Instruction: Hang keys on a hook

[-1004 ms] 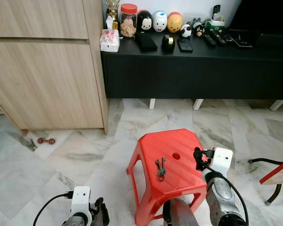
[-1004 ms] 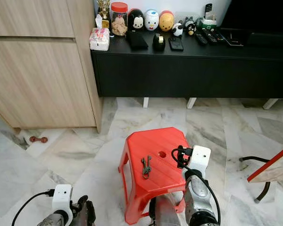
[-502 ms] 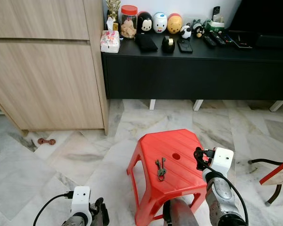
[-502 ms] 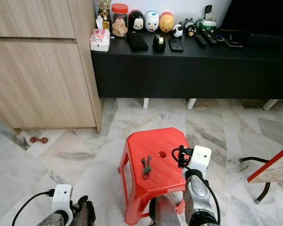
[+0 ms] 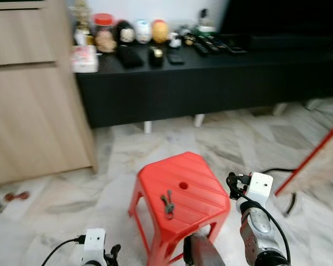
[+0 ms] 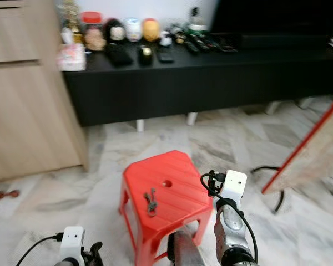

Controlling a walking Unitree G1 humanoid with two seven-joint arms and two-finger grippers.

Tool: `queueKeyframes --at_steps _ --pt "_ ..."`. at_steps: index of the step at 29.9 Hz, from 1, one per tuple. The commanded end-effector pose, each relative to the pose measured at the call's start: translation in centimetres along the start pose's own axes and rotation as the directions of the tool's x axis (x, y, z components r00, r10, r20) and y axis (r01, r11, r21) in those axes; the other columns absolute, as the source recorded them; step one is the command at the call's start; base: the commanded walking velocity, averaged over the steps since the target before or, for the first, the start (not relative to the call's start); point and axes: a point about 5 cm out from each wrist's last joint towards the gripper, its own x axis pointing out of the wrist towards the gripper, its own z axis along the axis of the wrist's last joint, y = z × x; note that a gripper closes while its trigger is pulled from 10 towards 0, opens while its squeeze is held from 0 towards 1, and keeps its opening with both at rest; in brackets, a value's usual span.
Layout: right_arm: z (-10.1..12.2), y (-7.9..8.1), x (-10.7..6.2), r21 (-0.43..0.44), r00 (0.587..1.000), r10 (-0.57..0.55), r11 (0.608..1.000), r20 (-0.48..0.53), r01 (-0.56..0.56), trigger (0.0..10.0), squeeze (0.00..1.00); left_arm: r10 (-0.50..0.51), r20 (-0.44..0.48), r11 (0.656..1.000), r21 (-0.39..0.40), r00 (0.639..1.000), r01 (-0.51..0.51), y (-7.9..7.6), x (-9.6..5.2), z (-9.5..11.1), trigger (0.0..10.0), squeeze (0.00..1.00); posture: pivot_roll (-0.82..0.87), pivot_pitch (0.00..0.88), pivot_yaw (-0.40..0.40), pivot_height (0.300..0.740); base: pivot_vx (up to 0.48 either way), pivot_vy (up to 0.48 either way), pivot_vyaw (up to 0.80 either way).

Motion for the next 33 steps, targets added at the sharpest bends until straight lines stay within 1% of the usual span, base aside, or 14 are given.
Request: queueKeyframes --at_steps 1,6,11,13,20,23,25,33 --pt "0.27 0.32 0.08 -0.012 1.0 0.017 1.0 0.014 -0.017 10.0 0.0 -0.012 -0.099 1.0 -0.012 0.995 0.011 -0.43 -0.69 -2.55 10.0 0.0 0.07 0.054 -0.116 0.597 0.0 0.0 0.0" --pt "0.02 0.63 -0.01 -0.021 0.999 0.036 0.999 0.003 -0.036 10.0 0.0 -0.01 -0.101 1.0 -0.012 0.995 0.009 -0.35 -0.72 -2.63 10.0 0.0 0.07 0.058 -0.116 0.597 0.0 0.0 0.0" --pt "-0.08 0.57 -0.08 -0.02 0.999 0.034 0.999 0.001 -0.034 10.0 0.0 -0.011 -0.103 1.0 -0.009 0.995 0.011 -0.36 -0.75 -2.68 10.0 0.0 0.07 0.06 -0.116 0.597 0.0 0.0 0.0" --pt "-0.07 0.5 -0.08 -0.018 1.0 0.031 0.999 0.001 -0.031 10.0 0.0 -0.014 -0.102 1.0 -0.022 0.995 0.011 -0.41 -0.74 -2.69 10.0 0.0 0.07 0.061 -0.116 0.597 0.0 0.0 0.0" --pt "0.23 0.52 0.02 -0.002 0.999 0.029 1.0 0.017 -0.029 10.0 0.0 -0.014 -0.097 1.0 -0.02 0.995 0.013 -0.48 -0.7 -2.59 10.0 0.0 0.07 0.062 -0.117 0.597 0.0 0.387 0.0" --pt "0.47 0.6 0.06 0.003 0.999 0.032 0.999 0.034 -0.032 10.0 0.0 -0.015 -0.096 1.0 -0.02 0.995 0.014 -0.5 -0.69 -2.55 10.0 0.0 0.07 0.061 -0.118 0.597 0.0 0.358 -0.77" --pt "0.64 0.61 0.06 -0.003 0.998 0.033 0.999 0.048 -0.033 10.0 0.0 -0.015 -0.096 1.0 -0.018 0.995 0.013 -0.51 -0.67 -2.51 10.0 0.0 0.07 0.063 -0.119 0.597 0.0 0.298 0.0" --pt "0.62 0.73 0.03 -0.008 0.998 0.033 0.999 0.052 -0.032 10.0 0.0 -0.014 -0.092 1.0 -0.012 0.996 0.013 -0.5 -0.67 -2.48 10.0 0.0 0.07 0.065 -0.118 0.597 0.0 0.0 0.0"
